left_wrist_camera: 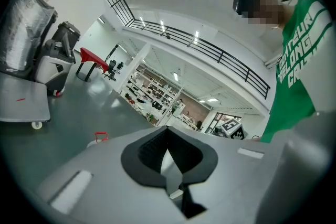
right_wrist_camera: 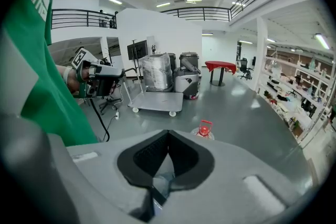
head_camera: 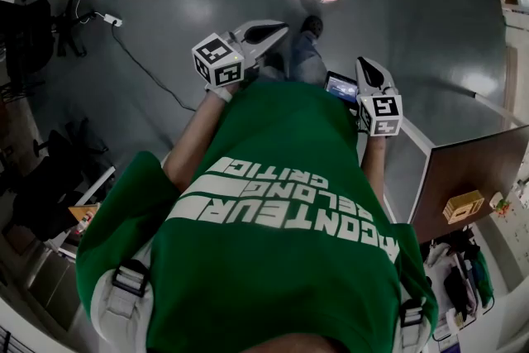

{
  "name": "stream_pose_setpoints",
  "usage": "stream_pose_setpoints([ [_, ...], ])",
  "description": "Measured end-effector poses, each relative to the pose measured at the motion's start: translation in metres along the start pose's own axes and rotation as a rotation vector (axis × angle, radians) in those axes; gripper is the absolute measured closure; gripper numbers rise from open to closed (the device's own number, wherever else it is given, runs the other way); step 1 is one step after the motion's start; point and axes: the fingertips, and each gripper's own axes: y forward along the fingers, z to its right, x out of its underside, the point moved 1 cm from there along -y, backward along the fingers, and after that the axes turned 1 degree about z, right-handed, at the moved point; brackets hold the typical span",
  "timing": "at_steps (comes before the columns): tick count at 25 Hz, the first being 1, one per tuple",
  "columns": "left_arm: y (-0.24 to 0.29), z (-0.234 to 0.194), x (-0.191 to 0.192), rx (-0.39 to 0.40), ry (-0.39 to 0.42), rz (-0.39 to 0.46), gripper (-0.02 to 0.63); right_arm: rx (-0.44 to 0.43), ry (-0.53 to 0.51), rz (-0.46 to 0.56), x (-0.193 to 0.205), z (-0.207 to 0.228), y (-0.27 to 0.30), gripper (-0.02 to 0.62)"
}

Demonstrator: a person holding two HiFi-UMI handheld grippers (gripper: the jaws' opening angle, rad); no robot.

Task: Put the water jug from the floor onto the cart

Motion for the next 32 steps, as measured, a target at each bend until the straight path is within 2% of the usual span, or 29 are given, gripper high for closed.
stream_pose_setpoints([
  [21,0.058,-0.069,-0.071,-0.046,0.015,-0.010,0.598,-0.059,-0.041,0.012,-0.082,0.102,0.090,0.601],
  [27,0.063,-0.083,-0.079,-0.072,-0.003,-0.001,0.598,-0.094,-0.060,-0.002,-0.095,0.117,0.113,0.601],
  [32,0.067,-0.079,-0.079,-0.054,-0.013,-0.007,0.598,-0.123,-0.080,-0.012,-0.101,0.126,0.125,0.601],
])
